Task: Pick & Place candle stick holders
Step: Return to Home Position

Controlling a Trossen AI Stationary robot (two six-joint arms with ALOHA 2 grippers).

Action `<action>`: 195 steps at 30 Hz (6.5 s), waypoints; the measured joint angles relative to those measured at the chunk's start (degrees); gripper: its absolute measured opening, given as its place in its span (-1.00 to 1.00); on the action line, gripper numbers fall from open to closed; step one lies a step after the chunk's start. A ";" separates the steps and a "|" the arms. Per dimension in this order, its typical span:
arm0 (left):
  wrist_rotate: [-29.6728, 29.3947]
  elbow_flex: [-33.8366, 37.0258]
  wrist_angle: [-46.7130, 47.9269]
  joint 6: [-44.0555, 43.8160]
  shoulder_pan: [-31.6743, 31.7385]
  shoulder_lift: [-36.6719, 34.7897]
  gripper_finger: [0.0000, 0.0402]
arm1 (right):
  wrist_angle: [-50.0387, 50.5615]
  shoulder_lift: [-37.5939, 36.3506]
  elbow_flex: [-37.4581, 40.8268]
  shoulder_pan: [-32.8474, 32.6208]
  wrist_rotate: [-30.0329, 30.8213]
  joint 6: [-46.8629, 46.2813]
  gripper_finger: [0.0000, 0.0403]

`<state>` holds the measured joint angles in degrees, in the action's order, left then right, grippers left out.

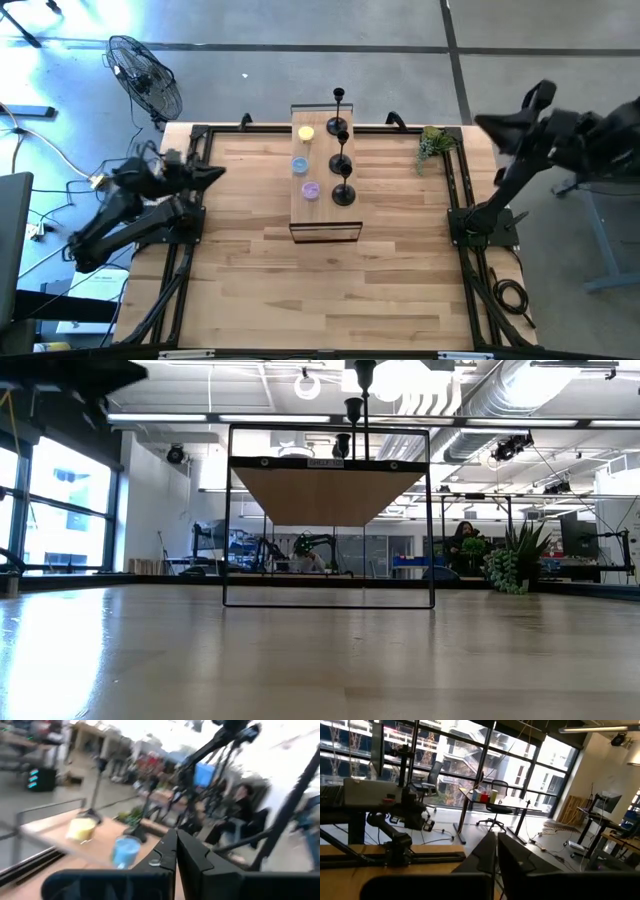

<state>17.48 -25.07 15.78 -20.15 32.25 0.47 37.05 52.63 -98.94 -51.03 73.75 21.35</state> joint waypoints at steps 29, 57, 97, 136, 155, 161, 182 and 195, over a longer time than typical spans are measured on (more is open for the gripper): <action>-19.51 23.86 -27.21 -3.31 -18.54 3.54 -1.00 | -9.63 -34.88 53.16 0.00 -14.33 -20.19 -1.00; -25.31 24.01 -25.96 -3.43 -26.29 7.67 -1.00 | -45.03 -52.31 96.48 2.55 -27.75 -22.42 -1.00; -20.99 24.01 -29.91 -6.66 -27.78 7.67 -1.00 | -42.33 -51.83 98.37 45.48 -70.60 -30.10 -1.00; -36.24 24.01 -18.13 0.81 -45.40 9.05 -1.00 | -40.56 -51.79 98.39 50.14 -70.58 -32.05 -1.00; -35.48 24.01 -18.09 0.42 -45.40 9.05 -0.99 | -38.94 -51.79 98.39 50.18 -69.32 -31.63 -1.00; -35.30 24.01 -18.07 0.40 -45.40 9.05 -0.99 | -38.81 -51.79 98.39 50.18 -69.32 -31.61 -0.99; -34.75 24.01 -18.51 0.38 -45.40 -0.09 -0.99 | -38.66 -51.79 98.39 50.18 -69.30 -31.44 -0.97; -34.80 24.01 -18.16 0.38 -45.40 -0.09 -0.99 | -38.96 -51.81 98.41 50.18 -69.41 -31.48 -0.97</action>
<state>-17.32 -1.06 -2.37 -19.77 -13.15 0.38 -1.91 0.82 -0.54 -0.84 4.34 -10.13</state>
